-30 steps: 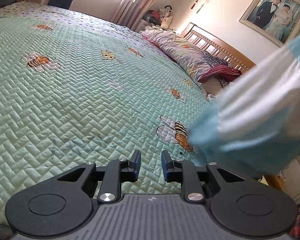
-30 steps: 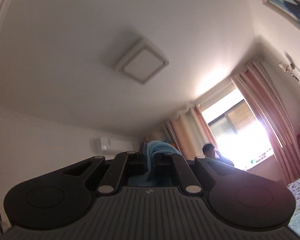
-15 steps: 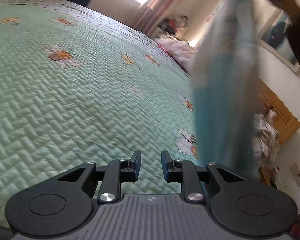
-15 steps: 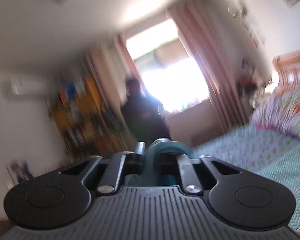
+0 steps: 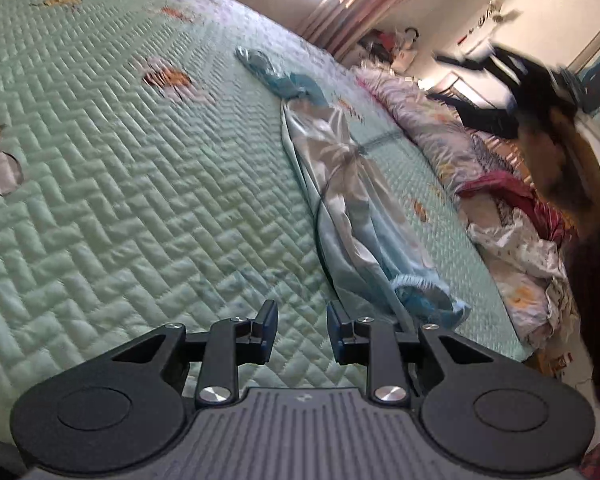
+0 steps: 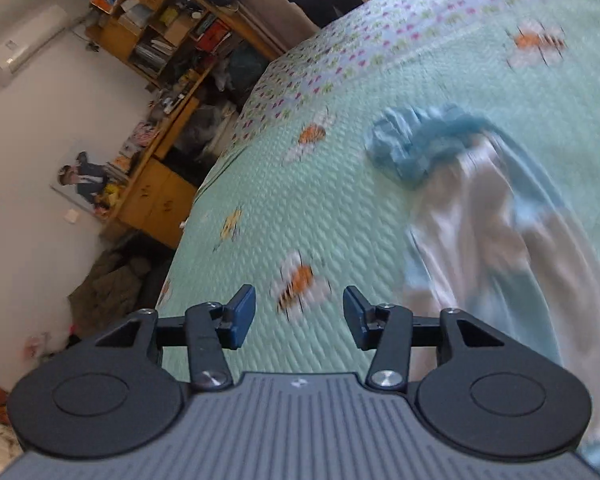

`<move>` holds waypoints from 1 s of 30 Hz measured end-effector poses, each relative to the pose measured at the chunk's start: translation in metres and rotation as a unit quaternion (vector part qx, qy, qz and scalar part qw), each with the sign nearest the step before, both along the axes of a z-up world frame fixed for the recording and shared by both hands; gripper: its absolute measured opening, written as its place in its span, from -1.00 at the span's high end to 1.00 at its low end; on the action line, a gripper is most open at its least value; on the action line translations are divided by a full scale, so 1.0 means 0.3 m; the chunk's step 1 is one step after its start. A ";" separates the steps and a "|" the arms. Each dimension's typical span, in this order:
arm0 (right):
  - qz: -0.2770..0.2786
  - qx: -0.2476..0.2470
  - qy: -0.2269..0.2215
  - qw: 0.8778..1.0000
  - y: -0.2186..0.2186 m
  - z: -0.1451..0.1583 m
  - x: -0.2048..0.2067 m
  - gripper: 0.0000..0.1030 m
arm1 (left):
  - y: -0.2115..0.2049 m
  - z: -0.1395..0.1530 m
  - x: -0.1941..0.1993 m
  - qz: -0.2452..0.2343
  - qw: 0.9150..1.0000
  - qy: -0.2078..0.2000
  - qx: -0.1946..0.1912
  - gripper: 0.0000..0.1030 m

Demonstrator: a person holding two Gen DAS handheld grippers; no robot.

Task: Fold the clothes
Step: 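Lay the garment out flat lengthwise on the quilt and open both tools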

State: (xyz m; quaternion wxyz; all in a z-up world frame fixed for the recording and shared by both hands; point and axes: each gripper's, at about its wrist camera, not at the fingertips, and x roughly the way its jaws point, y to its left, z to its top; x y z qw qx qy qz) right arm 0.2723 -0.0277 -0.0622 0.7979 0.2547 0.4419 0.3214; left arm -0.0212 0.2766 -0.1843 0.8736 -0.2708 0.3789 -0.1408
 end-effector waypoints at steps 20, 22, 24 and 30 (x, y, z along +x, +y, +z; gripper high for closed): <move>-0.326 0.229 -0.325 0.858 -1.227 0.302 -0.974 -0.42 | -0.295 -0.055 0.438 -0.008 0.996 0.063 0.060 0.02; -0.327 0.210 -0.315 0.866 -1.213 0.258 -0.986 -0.44 | -0.323 -0.077 0.454 0.003 0.995 0.080 0.064 -0.05; -0.329 0.188 -0.289 0.879 -1.175 0.180 -0.973 -0.44 | -0.350 -0.076 0.461 0.002 0.994 0.081 0.072 -0.12; -0.310 0.040 -0.164 0.936 -0.954 -0.139 -0.836 -0.44 | -0.393 -0.076 0.478 0.003 0.993 0.095 0.073 0.93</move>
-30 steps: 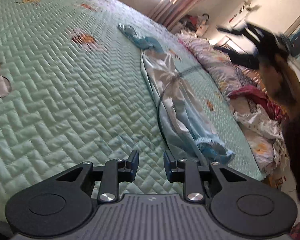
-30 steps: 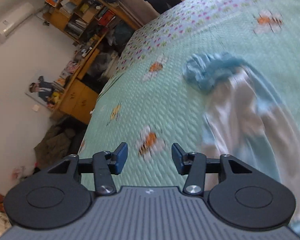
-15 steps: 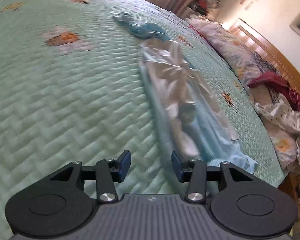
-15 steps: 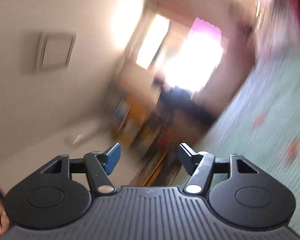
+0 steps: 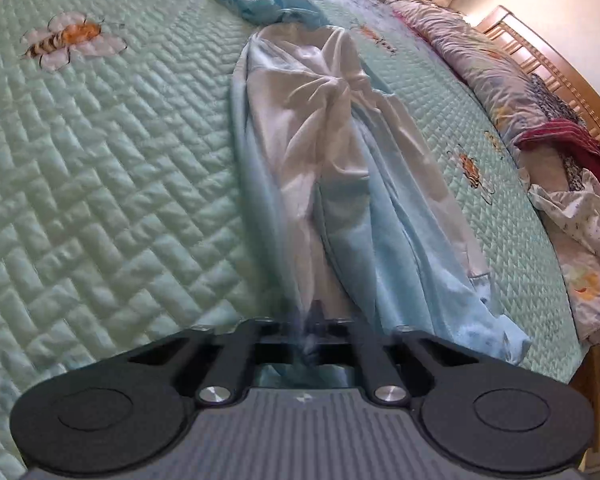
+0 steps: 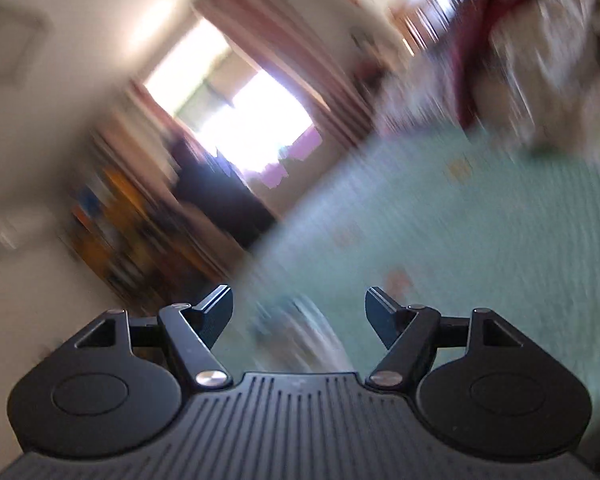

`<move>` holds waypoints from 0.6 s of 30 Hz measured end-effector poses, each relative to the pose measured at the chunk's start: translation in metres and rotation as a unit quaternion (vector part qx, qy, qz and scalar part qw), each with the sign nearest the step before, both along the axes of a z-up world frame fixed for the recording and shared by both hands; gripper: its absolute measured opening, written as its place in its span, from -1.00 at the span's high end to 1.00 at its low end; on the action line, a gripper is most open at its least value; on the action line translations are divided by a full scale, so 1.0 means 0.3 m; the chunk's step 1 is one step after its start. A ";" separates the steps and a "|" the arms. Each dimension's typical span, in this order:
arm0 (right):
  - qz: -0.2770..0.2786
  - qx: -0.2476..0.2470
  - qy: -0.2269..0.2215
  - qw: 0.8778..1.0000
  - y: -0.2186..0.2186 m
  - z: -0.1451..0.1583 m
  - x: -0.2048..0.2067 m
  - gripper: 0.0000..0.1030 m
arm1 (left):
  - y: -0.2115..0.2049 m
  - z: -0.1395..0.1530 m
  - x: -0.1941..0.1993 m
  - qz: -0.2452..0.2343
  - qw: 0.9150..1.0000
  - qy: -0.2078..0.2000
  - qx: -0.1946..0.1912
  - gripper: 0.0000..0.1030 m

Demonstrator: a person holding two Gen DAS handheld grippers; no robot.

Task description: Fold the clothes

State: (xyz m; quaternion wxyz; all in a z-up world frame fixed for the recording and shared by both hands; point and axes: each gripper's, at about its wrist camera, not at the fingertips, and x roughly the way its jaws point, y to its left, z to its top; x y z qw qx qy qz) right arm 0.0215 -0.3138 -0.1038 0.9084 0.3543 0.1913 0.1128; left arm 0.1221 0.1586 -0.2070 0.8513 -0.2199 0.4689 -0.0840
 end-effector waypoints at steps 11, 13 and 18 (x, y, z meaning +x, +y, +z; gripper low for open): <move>0.063 -0.165 0.190 0.966 0.379 -0.379 0.182 -0.44 | 0.378 0.349 -0.286 0.217 0.959 -0.151 0.104 1.00; 0.066 -0.173 0.180 0.966 0.414 -0.399 0.211 -0.44 | 0.447 0.352 -0.321 0.248 0.951 -0.145 0.111 1.00; 0.084 -0.165 0.164 0.969 0.485 -0.406 0.256 -0.44 | 0.466 0.226 -0.336 0.219 0.971 -0.079 0.050 0.93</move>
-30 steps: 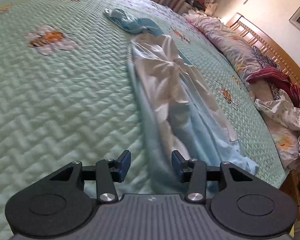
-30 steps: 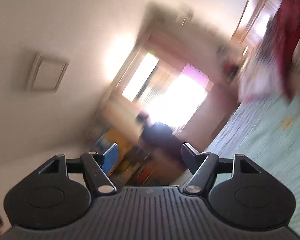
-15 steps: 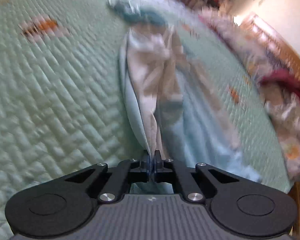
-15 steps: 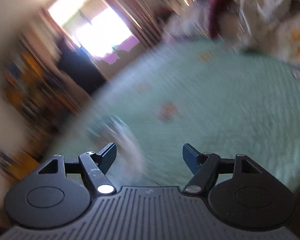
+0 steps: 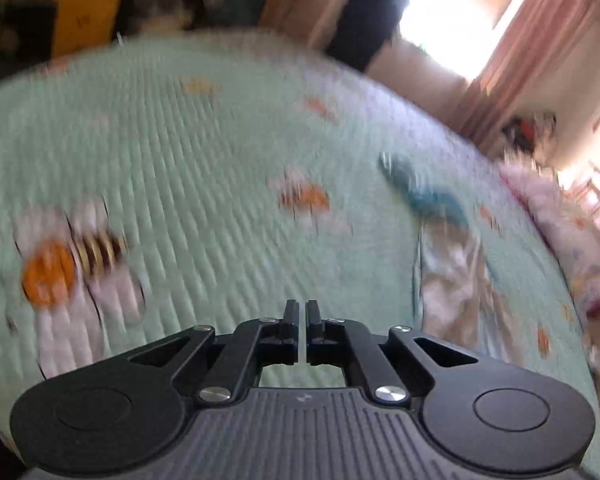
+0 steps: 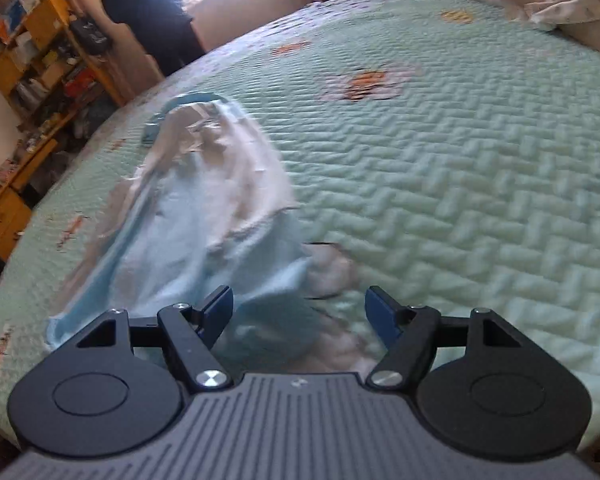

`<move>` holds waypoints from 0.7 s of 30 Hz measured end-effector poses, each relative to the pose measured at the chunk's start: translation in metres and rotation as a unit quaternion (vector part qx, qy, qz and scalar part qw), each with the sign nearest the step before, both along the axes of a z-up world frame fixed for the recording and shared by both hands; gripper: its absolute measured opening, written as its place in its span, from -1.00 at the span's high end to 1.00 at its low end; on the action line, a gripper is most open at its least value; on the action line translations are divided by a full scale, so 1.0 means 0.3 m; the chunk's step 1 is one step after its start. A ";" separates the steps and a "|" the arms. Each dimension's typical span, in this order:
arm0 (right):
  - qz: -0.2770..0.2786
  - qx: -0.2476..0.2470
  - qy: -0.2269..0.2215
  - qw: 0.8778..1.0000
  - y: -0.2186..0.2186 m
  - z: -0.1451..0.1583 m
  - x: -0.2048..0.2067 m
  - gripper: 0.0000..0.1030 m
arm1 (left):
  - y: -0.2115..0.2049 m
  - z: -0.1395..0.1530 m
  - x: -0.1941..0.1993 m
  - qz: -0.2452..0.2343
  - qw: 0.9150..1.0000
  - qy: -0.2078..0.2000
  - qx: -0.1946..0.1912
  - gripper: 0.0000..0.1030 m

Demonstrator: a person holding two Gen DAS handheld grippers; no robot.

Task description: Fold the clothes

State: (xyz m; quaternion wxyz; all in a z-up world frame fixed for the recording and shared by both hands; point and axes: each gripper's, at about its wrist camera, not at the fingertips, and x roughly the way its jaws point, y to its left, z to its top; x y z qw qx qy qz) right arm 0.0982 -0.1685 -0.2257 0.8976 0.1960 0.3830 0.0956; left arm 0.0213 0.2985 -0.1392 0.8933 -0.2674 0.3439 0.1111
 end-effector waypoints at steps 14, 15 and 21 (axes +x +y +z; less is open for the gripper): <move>-0.200 -0.111 -0.111 0.967 -0.340 0.248 0.004 0.81 | -0.261 -0.215 0.079 -0.150 0.982 0.058 -0.100 0.23; -0.237 -0.132 -0.112 0.956 -0.412 0.277 0.018 0.70 | -0.271 -0.223 0.091 -0.153 0.981 0.060 -0.100 0.22; -0.263 -0.118 -0.082 0.954 -0.505 0.272 -0.003 0.02 | -0.314 -0.265 0.173 -0.160 0.978 0.074 -0.112 -0.02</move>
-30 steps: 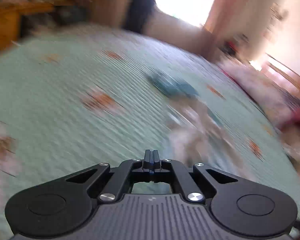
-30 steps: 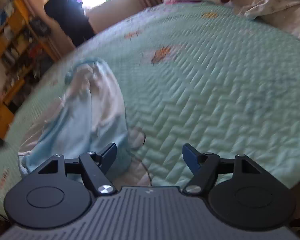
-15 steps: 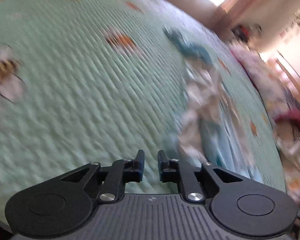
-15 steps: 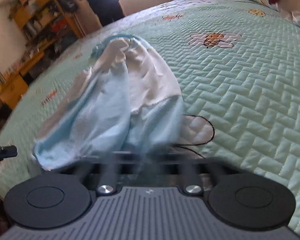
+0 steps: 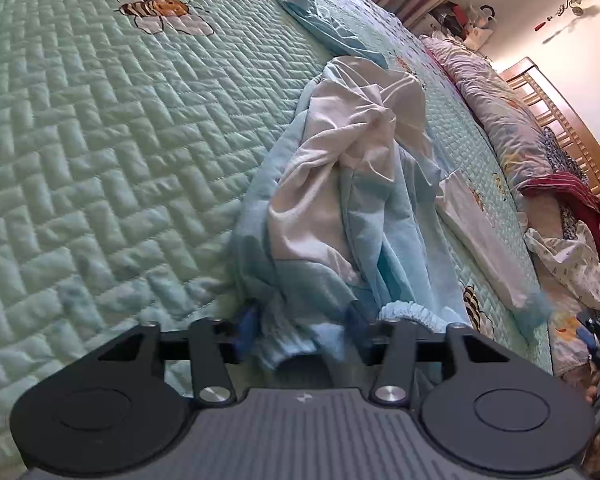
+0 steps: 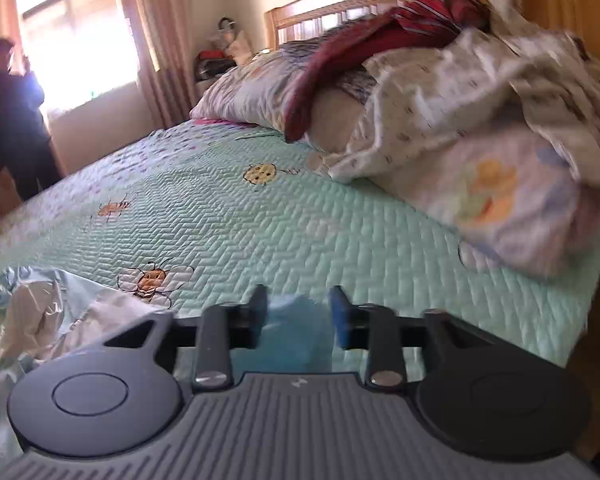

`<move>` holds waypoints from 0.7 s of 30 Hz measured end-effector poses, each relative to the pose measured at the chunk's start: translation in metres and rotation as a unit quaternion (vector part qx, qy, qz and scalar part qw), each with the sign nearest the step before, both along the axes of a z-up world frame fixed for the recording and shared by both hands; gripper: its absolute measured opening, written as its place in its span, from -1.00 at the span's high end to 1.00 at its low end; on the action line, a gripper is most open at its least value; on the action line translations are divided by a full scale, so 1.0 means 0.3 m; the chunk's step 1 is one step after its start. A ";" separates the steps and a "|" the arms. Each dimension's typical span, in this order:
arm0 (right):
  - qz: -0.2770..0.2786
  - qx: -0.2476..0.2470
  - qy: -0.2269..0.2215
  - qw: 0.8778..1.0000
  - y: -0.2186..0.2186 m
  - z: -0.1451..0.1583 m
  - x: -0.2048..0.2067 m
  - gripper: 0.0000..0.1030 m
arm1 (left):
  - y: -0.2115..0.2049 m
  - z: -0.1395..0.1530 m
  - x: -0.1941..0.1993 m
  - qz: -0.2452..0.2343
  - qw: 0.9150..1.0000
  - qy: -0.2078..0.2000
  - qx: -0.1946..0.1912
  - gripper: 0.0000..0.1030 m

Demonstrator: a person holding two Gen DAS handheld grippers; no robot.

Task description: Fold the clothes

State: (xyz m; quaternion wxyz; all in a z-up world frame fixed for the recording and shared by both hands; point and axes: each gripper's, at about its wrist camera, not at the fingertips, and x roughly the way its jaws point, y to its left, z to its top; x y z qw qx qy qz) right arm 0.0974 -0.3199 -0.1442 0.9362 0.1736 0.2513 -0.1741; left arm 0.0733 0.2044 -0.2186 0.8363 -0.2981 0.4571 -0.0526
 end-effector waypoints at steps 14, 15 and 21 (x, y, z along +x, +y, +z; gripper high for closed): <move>0.147 0.122 0.049 0.980 0.340 -0.178 -0.160 -0.07 | 0.125 0.331 -0.193 0.077 0.979 -0.137 0.130 0.89; 0.153 0.125 0.047 0.979 0.346 -0.168 -0.163 -0.07 | 0.160 0.379 -0.235 0.090 0.973 -0.156 0.142 1.00; 0.293 0.094 0.061 0.950 0.558 -0.154 -0.147 -0.09 | 0.306 0.422 -0.336 0.115 0.973 -0.140 0.146 0.99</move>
